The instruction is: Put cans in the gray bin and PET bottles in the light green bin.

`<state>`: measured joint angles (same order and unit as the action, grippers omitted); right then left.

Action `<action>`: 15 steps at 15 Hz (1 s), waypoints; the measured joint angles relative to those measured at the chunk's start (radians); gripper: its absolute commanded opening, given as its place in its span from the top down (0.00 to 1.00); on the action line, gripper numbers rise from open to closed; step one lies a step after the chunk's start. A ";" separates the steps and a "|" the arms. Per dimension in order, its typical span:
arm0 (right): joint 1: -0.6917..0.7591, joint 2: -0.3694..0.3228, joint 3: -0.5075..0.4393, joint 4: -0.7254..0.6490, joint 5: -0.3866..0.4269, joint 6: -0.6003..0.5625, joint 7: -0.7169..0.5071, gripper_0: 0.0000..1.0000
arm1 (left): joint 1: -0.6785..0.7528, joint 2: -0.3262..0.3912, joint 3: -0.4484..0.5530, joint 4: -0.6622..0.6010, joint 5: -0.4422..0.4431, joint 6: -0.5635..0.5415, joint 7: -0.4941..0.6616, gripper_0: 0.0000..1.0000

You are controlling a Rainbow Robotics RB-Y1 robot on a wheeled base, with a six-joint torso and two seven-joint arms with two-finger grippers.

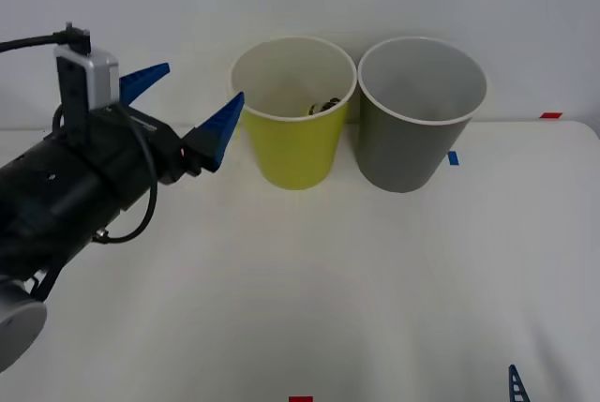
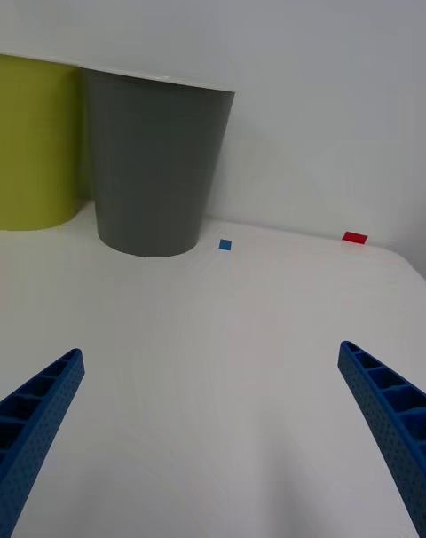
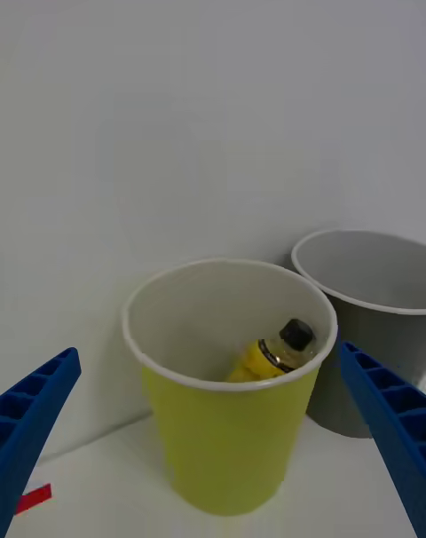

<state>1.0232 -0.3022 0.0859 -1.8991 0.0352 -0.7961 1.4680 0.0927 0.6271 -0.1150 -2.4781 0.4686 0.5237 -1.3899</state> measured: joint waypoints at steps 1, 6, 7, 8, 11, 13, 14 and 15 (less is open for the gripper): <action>0.000 0.000 0.000 0.000 0.000 0.000 0.000 0.00 | 0.053 -0.045 0.009 -0.017 -0.009 -0.001 -0.007 0.00; 0.000 0.000 0.000 0.000 0.000 0.000 0.000 0.00 | 0.244 -0.125 0.017 0.018 -0.032 -0.141 -0.072 0.00; 0.000 0.000 0.000 0.000 0.000 0.000 0.000 0.00 | 0.278 -0.126 0.014 0.052 -0.040 -0.204 -0.072 0.00; 0.000 0.000 0.000 0.000 0.000 0.000 0.000 0.00 | 0.326 -0.125 0.013 0.080 -0.049 -0.255 -0.071 0.00; 0.000 0.000 0.000 0.000 0.000 0.000 0.000 0.00 | 0.432 -0.081 0.001 0.114 -0.068 -0.393 -0.062 0.00; 0.000 0.000 0.000 0.000 0.000 0.000 0.000 0.00 | 0.498 -0.023 -0.011 0.140 -0.077 -0.502 -0.053 0.00; 0.000 0.000 0.000 0.000 0.000 0.000 0.000 0.00 | 0.525 -0.011 -0.018 0.158 -0.083 -0.552 -0.050 0.00; 0.000 0.000 0.000 0.000 0.000 0.000 0.000 0.00 | 0.544 -0.006 -0.026 0.180 -0.097 -0.603 -0.047 0.00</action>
<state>1.0232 -0.3022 0.0859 -1.8991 0.0352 -0.7961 1.4680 0.6370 0.6211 -0.1406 -2.2983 0.3717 -0.0790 -1.4369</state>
